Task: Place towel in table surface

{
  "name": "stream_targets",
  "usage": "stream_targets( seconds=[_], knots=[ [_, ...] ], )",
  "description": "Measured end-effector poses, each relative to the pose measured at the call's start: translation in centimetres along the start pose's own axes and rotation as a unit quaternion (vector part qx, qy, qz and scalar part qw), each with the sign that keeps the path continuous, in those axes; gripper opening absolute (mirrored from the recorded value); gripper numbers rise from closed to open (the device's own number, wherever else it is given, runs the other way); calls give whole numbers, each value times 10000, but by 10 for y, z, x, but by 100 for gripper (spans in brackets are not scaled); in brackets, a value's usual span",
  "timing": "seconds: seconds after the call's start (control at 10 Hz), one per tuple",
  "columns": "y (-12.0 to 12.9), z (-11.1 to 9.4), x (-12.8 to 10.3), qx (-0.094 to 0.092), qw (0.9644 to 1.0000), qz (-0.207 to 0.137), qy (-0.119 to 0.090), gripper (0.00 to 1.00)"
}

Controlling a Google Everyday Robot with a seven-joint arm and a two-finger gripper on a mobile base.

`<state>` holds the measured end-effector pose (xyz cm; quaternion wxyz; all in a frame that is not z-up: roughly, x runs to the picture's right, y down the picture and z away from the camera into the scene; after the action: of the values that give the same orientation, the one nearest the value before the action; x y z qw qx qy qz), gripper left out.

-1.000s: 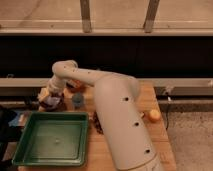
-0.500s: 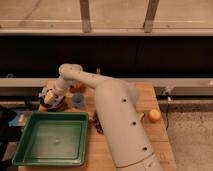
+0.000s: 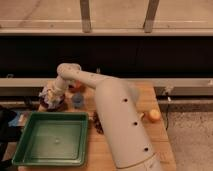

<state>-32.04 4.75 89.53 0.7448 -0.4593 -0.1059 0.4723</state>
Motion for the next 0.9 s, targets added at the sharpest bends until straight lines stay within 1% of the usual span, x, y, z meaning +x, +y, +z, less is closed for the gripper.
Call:
stream_targets(
  seconds=[0.1, 0.2, 0.3, 0.5, 0.6, 0.7, 0.8, 0.9],
  knots=[
    [4, -6, -2, 48, 10000, -27, -28, 0],
    [7, -19, -7, 158, 9998, -53, -75, 0],
    [10, -34, -14, 297, 9995, -76, -114, 0],
    [23, -66, -29, 673, 9975, -145, -123, 0],
    [28, -82, -35, 921, 9956, -143, -112, 0],
    [28, -103, -39, 1259, 9920, -75, -106, 0],
    [22, -118, -36, 1442, 9895, 53, -122, 0],
    [16, -130, -29, 1579, 9872, 174, -128, 0]
  ],
)
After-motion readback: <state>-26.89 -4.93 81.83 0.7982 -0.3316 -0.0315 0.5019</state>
